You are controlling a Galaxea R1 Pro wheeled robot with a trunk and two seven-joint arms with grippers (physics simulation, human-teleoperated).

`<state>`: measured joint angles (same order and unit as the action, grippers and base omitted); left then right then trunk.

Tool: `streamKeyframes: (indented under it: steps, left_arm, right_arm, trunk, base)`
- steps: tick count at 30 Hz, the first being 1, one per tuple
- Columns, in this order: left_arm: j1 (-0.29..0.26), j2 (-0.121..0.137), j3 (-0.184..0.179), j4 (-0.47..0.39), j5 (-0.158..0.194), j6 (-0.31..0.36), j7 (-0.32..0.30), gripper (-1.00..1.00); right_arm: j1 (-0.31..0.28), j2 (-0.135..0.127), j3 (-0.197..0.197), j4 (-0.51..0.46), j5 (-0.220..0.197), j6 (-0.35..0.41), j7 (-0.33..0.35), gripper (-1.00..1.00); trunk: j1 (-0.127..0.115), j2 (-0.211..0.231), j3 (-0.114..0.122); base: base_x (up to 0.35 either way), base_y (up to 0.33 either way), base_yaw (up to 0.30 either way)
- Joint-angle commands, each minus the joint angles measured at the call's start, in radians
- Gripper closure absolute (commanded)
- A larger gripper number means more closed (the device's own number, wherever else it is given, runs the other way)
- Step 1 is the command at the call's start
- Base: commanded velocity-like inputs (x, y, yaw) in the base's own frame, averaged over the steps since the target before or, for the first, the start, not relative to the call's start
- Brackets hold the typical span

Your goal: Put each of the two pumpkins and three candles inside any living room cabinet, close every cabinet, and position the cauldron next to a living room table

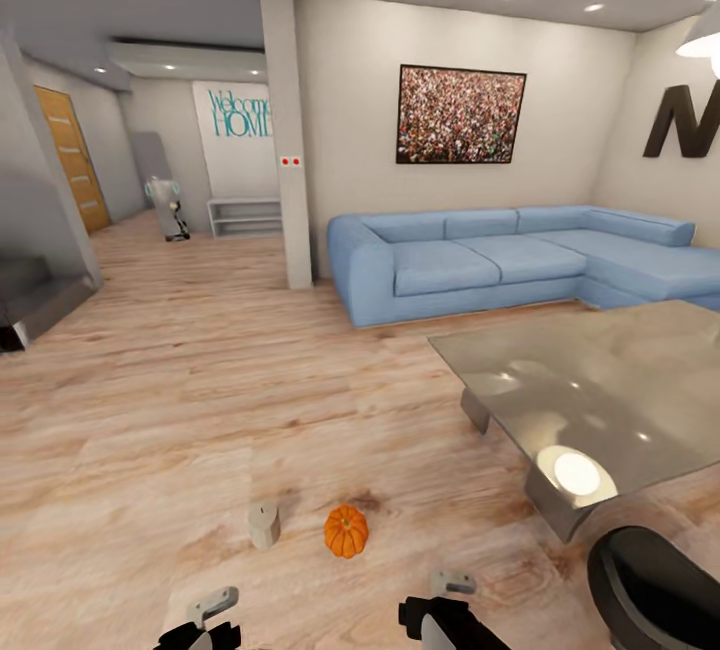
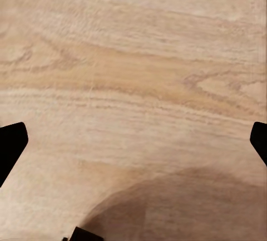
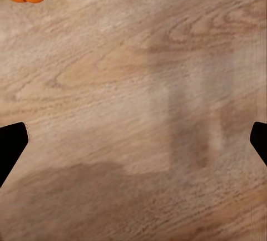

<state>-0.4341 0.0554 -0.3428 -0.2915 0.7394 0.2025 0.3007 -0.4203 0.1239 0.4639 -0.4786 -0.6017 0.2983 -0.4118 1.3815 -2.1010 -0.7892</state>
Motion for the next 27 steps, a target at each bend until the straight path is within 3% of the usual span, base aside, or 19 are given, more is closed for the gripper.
streamKeyframes:
  steps: [1, 9, 16, 27]
  left_arm:
    - [0.000, 0.000, 0.000, 0.000, 0.000, 0.000, 0.000, -1.00]
    - [0.000, 0.000, -0.001, 0.000, -0.001, -0.001, 0.000, -1.00]
    - [0.000, 0.000, -0.001, 0.000, -0.001, -0.002, 0.000, -1.00]
    - [0.000, 0.009, 0.000, 0.000, 0.000, -0.002, -0.001, -1.00]
  right_arm:
    - [0.000, 0.000, 0.000, 0.000, 0.000, 0.000, -0.001, -1.00]
    - [0.000, 0.000, 0.000, 0.000, 0.002, -0.002, -0.004, -1.00]
    - [0.000, -0.007, 0.000, 0.001, 0.001, -0.044, 0.000, -1.00]
    - [0.000, -0.002, 0.000, 0.001, 0.000, -0.053, -0.004, -1.00]
  trunk:
    - [0.000, 0.000, 0.000]
    - [0.000, 0.000, 0.000]
    - [0.000, 0.000, 0.000]
    - [0.000, 0.000, 0.000]
  base:
    - [0.000, 0.000, 0.240]
    - [0.048, 0.000, 0.239]
    - [0.253, 0.000, 0.028]
    - [0.052, 0.048, 0.001]
